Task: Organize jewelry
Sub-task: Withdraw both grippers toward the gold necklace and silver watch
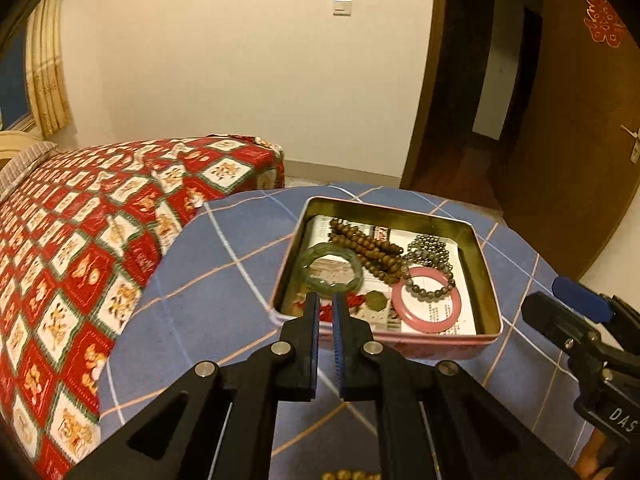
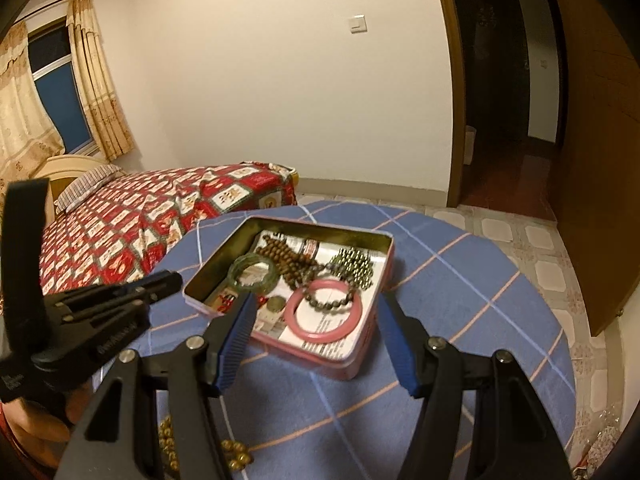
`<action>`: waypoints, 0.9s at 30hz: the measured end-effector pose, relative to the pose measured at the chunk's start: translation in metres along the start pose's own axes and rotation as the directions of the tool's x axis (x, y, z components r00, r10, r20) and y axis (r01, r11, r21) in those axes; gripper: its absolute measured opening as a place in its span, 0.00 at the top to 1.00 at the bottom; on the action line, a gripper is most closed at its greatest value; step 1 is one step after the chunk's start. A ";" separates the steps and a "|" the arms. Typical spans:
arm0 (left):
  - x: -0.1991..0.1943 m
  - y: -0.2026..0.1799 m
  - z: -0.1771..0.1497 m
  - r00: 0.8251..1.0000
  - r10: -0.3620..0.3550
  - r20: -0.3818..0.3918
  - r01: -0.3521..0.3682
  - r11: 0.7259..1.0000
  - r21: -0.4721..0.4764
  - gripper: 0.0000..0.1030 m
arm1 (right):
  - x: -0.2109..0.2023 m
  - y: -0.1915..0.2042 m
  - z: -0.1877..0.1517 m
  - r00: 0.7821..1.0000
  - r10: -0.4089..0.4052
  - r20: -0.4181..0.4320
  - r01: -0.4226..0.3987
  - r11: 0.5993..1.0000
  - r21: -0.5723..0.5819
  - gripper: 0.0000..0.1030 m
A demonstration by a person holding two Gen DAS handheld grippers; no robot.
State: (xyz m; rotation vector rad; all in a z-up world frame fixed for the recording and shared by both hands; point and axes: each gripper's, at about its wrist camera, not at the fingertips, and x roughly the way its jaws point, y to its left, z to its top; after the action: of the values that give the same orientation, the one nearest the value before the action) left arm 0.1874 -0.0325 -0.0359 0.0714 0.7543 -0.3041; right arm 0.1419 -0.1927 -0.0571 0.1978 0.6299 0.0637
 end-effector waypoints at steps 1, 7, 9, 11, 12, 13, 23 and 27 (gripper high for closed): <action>-0.002 0.002 -0.002 1.000 0.009 0.006 -0.009 1.000 -0.006 0.94 | -0.001 0.001 -0.002 1.000 0.001 -0.003 -0.001 1.000 -0.001 0.37; -0.008 0.007 -0.012 0.999 0.034 0.003 -0.034 0.999 -0.010 0.94 | -0.009 0.009 -0.010 1.000 -0.002 -0.008 0.001 1.000 -0.023 0.37; -0.011 0.009 -0.015 1.000 0.022 0.001 -0.022 1.000 -0.012 0.94 | -0.013 0.012 -0.012 1.000 -0.004 -0.007 0.004 1.000 -0.030 0.36; -0.016 0.011 -0.019 1.000 -0.003 0.003 0.003 1.000 -0.011 0.94 | -0.015 0.014 -0.014 1.000 -0.003 -0.007 0.003 0.999 -0.036 0.36; -0.018 0.013 -0.022 1.000 -0.029 0.000 0.029 1.000 -0.010 0.94 | -0.015 0.015 -0.015 1.000 -0.005 -0.009 0.004 0.999 -0.040 0.36; -0.021 0.015 -0.024 0.999 -0.053 -0.005 0.053 0.999 -0.008 0.94 | -0.015 0.017 -0.017 1.000 -0.006 -0.014 0.005 0.999 -0.046 0.36; -0.036 0.067 -0.076 0.990 -0.115 -0.077 0.110 0.992 -0.070 0.94 | -0.009 0.024 -0.055 0.995 0.010 -0.102 -0.018 0.997 -0.074 0.36; -0.037 0.074 -0.097 0.988 -0.106 -0.115 0.098 0.993 -0.072 0.94 | -0.003 0.037 -0.070 0.989 0.029 -0.143 -0.047 0.992 -0.118 0.36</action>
State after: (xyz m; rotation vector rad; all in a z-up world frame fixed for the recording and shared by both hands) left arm 0.1195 0.0638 -0.0849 -0.0120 0.8871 -0.3746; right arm 0.0981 -0.1459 -0.1026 0.0886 0.7614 0.1533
